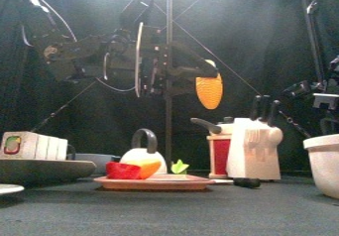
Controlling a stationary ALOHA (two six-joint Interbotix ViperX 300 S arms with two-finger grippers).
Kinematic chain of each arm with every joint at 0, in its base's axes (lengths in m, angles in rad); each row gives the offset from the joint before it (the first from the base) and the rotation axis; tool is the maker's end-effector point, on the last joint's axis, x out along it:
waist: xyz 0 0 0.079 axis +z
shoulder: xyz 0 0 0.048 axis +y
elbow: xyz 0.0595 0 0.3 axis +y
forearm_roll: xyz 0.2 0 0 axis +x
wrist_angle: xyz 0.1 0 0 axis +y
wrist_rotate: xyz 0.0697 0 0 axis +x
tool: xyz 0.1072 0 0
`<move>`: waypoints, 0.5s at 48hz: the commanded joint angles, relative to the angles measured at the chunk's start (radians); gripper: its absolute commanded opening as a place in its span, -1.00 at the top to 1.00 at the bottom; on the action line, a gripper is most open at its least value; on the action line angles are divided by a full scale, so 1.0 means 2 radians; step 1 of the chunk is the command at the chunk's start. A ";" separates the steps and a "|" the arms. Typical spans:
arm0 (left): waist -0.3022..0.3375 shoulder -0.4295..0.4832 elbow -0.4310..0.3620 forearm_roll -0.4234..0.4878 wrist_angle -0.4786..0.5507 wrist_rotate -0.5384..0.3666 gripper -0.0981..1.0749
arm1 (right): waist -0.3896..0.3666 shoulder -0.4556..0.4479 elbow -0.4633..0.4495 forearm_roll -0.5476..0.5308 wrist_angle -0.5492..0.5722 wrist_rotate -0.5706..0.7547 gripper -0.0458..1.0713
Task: Place corn husk in pot
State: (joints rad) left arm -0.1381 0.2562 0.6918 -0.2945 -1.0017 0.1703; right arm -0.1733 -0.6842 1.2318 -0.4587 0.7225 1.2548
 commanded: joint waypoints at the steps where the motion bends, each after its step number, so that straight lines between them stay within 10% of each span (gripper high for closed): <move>1: 0.000 -0.017 -0.004 0.002 -0.005 0.001 -0.31 | -0.002 0.000 -0.004 0.001 -0.023 -0.002 0.20; 14: -0.002 -0.020 -0.004 0.002 -0.005 0.001 -0.31 | 0.013 -0.017 -0.012 0.013 -0.036 -0.002 0.20; 24: -0.007 -0.021 -0.001 0.002 -0.005 0.001 -0.31 | 0.095 -0.040 -0.016 0.053 -0.058 0.000 0.20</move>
State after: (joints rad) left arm -0.1473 0.2516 0.6980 -0.2945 -1.0017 0.1718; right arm -0.0552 -0.7563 1.2303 -0.3804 0.6320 1.2517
